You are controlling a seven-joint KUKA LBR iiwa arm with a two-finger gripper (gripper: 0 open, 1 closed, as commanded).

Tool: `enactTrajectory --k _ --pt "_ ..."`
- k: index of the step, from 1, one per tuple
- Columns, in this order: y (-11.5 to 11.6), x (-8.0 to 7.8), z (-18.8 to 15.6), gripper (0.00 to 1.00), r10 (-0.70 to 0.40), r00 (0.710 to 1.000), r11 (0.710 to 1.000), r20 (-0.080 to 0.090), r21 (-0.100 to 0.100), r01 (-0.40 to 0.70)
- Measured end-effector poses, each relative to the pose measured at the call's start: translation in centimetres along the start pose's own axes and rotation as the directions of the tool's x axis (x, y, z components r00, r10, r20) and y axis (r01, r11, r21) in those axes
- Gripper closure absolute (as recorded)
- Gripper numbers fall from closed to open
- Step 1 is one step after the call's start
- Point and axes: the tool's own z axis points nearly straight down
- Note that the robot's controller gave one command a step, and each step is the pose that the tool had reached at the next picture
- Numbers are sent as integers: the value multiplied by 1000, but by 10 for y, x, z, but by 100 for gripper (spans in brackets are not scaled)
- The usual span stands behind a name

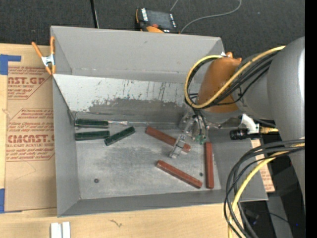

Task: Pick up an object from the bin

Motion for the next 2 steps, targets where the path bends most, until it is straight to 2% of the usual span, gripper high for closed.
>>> enactTrajectory --k 1,2 --pt "1 -1 -6 100 0 1000 1000 5 -3 0" --pt "8 37 -156 100 -71 997 997 11 -6 71"
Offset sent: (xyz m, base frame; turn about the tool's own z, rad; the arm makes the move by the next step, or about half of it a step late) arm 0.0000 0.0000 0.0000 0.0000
